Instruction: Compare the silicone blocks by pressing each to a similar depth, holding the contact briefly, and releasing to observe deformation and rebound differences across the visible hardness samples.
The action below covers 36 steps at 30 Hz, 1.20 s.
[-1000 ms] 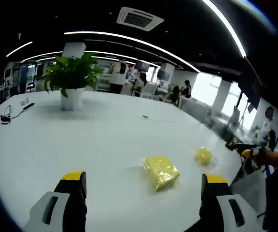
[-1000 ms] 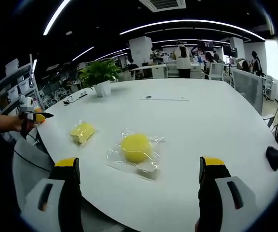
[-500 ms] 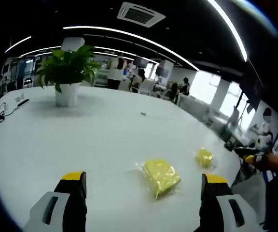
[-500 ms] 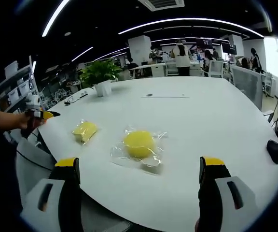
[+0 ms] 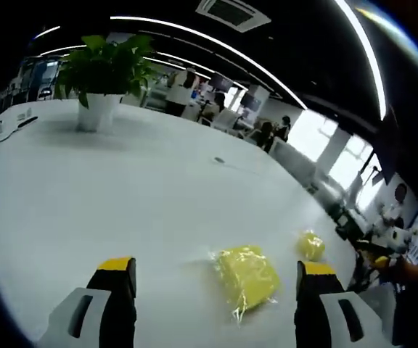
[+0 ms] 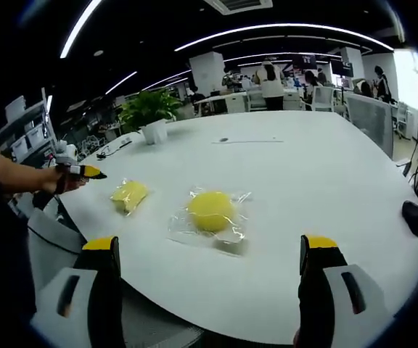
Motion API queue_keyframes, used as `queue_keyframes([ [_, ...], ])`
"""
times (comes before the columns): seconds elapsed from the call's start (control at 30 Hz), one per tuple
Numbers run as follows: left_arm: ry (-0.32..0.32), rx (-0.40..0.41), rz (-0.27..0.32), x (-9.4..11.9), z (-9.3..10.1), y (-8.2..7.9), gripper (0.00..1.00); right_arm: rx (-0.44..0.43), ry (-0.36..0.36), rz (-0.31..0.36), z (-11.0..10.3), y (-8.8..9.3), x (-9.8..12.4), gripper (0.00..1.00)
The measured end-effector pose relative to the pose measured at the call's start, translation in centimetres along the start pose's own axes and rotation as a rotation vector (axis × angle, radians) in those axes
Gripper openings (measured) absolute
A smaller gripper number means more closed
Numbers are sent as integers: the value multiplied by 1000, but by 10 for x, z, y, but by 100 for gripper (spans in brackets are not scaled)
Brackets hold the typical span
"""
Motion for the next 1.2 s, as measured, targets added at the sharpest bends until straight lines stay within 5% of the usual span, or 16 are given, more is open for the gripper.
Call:
queue_keyframes([
  [0.33, 17, 112, -14, -34, -16, 9, 72, -10, 6, -17, 2, 6, 1, 96],
  [1.03, 81, 521, 138, -68, -29, 26, 11, 14, -7, -29, 2, 5, 3, 96],
  [1.2, 76, 469, 108, -68, -26, 29, 5, 8, -4, -30, 2, 7, 3, 96],
])
Point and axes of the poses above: the point that each gripper's makers call its tool centre point, and the gripper's own axes: x roughly backward along the fingers, z roughly to its right, y roughly out of its underside, the point moved 6 cm from there along x, roughly backward along the fingers, and after that the axes turned 14 degrees about y, right-handed, at the moved point
